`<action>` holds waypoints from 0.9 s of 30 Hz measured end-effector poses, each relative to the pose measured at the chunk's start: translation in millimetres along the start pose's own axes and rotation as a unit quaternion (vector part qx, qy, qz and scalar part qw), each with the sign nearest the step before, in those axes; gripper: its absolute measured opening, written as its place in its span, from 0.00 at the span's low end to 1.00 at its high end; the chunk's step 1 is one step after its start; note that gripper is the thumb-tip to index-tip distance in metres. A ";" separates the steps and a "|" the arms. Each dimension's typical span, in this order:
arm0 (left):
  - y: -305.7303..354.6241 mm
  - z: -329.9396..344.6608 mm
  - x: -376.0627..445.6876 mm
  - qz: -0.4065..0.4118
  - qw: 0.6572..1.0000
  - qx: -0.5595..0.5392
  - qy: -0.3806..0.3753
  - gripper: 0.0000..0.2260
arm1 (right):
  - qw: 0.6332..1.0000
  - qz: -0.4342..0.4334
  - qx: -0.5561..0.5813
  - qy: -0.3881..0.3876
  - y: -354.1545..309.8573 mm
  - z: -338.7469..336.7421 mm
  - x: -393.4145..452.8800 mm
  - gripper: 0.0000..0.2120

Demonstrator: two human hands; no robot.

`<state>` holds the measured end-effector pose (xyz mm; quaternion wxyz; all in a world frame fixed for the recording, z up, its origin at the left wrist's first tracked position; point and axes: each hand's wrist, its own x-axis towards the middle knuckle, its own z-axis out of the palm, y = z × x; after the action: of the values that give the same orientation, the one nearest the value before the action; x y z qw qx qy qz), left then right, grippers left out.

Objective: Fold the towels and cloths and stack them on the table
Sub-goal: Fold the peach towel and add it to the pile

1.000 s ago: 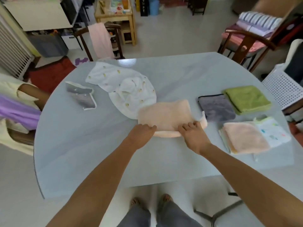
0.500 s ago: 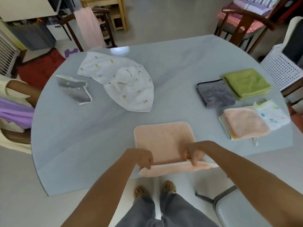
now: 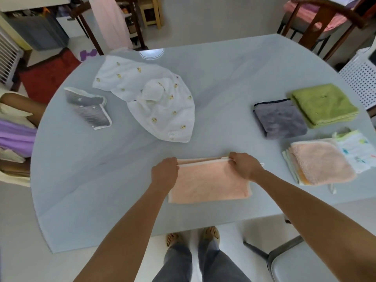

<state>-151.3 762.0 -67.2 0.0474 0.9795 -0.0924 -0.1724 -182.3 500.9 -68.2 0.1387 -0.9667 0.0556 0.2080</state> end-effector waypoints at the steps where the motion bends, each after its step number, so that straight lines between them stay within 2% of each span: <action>1: 0.8 2.0 3.3 -0.004 1.000 0.012 0.001 0.14 | 1.000 0.001 -0.001 0.001 -0.4 1.7 5.1 0.12; 11: 4.8 14.9 35.9 -0.035 0.998 0.057 -0.003 0.11 | 0.998 0.031 -0.052 0.017 -3.1 12.2 37.4 0.09; 14: 5.7 17.7 42.7 -0.041 0.999 0.027 0.003 0.10 | 0.991 0.049 -0.077 0.094 0.1 14.5 41.4 0.14; 17: 1.7 25.9 35.6 -0.047 0.998 0.017 0.040 0.13 | 0.971 0.121 0.055 0.200 -1.7 22.3 25.8 0.20; 19: 1.1 30.4 23.7 -0.005 0.996 0.021 0.086 0.15 | 0.952 0.185 0.130 0.207 -2.4 29.8 9.3 0.21; 21: 6.8 34.7 12.6 0.087 0.990 -0.003 0.108 0.17 | 0.938 0.235 0.174 0.187 -0.4 37.6 -5.7 0.21; 24: 31.6 33.6 0.1 0.211 0.977 -0.023 0.004 0.23 | 0.898 0.278 0.299 0.164 1.8 41.0 -17.0 0.18; 27: 50.8 35.1 2.3 0.268 0.961 0.012 -0.063 0.30 | 0.871 0.286 0.355 0.185 -1.9 35.8 -17.0 0.14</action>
<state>-169.7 709.7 -94.5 0.0740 0.9065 -0.3563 -0.2140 -211.2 514.0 -92.0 0.3946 -0.8147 0.4244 0.0226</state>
